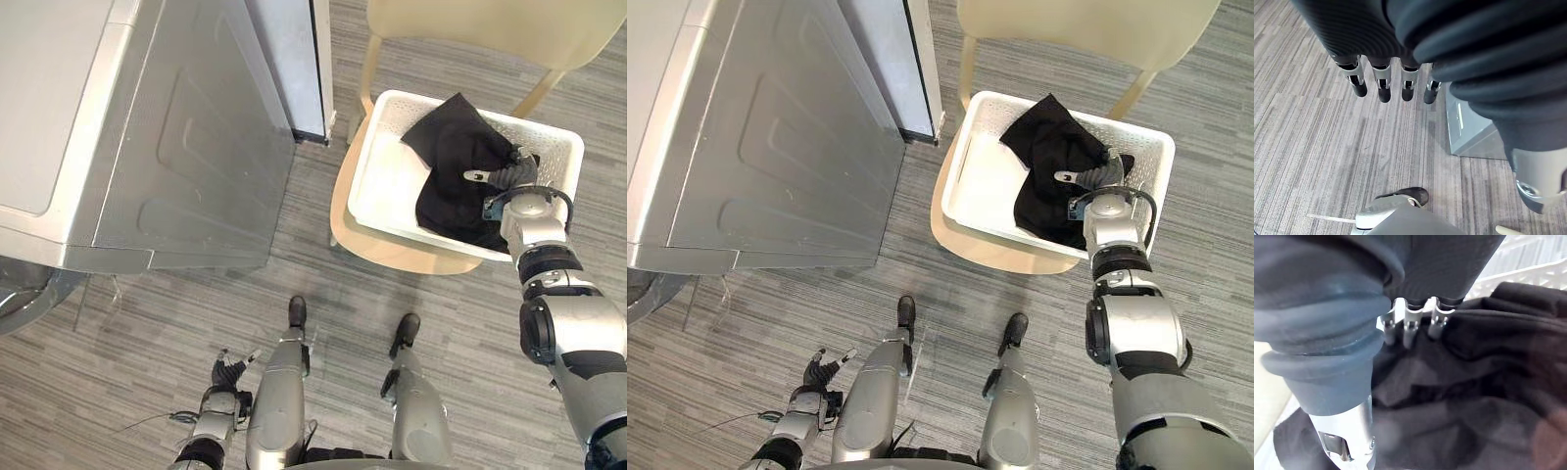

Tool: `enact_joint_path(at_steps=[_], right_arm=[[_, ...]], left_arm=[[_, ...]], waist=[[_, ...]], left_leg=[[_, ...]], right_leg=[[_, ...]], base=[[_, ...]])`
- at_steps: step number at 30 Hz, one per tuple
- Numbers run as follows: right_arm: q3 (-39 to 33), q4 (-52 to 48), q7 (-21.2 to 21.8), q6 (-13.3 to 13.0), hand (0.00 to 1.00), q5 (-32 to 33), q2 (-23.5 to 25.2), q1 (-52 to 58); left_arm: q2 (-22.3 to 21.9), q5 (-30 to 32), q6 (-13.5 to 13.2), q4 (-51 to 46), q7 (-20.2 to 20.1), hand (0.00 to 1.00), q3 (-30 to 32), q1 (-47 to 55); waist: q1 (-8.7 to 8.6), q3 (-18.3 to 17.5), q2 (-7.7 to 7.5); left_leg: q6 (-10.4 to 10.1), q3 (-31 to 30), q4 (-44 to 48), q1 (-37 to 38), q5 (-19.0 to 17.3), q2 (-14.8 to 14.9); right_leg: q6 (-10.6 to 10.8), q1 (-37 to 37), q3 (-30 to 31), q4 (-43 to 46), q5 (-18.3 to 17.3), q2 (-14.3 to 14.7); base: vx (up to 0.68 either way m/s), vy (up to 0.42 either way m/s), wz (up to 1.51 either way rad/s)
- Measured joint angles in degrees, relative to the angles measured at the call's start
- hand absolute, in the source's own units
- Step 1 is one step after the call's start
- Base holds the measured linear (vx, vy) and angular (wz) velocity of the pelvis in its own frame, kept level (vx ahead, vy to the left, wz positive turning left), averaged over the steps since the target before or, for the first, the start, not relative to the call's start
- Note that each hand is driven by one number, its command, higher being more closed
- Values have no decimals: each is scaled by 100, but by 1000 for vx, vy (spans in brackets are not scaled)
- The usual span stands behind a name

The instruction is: Pick up the laundry basket with both hands and put the clothes into the washing machine.

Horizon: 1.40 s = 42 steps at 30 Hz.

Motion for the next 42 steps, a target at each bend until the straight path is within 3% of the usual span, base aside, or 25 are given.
enact_joint_path(at_steps=[7,12,18,19,26,35,42], right_arm=[[146,387,58,-2,0,-727,-443,-142],[425,435,63,-6,0,-792,-824,-163],[968,265,-73,-62,0,-792,-1095,-163],[1092,124,-83,-88,100,-795,-1142,-160],[1433,-386,-199,-245,100,-948,-1124,-125],[1380,-573,89,-226,100,-925,-560,329],[342,-984,2,-193,100,485,-392,705]], left_arm=[[-10,-34,-6,-53,55,0,-60,-267],[-64,-47,-37,-515,134,0,-102,-420],[-261,-59,-148,-1067,250,0,-45,-561],[-333,-95,-153,-1156,249,0,-25,-562],[-631,-97,-150,-1313,230,0,34,-581],[-740,-90,-118,-1283,232,0,136,-593],[-693,-96,-108,-1259,225,0,125,-393]], waist=[[23,87,13],[52,193,99],[261,248,111],[286,248,111],[291,248,107],[352,225,63],[290,142,-78]], left_leg=[[16,-47,215,-608,-12,11],[28,-341,447,-1187,-18,-15],[74,-422,544,-1740,25,2],[74,-409,558,-1807,25,11],[73,-332,597,-1906,25,123],[67,-328,593,-1547,29,190],[64,-274,521,-1008,32,196]], right_leg=[[-61,-489,-36,17,58,8],[-60,-791,-322,99,58,21],[-59,-1234,-480,181,56,0],[-59,-1321,-486,219,56,-9],[-65,-1483,-566,318,52,27],[-146,-1165,-746,508,-47,27],[-141,-683,-736,509,-77,16]], base=[[-17,-2,-1],[-27,10,20],[-25,26,9],[-14,24,-4],[-12,17,-8],[-8,16,4],[-5,8,2]])
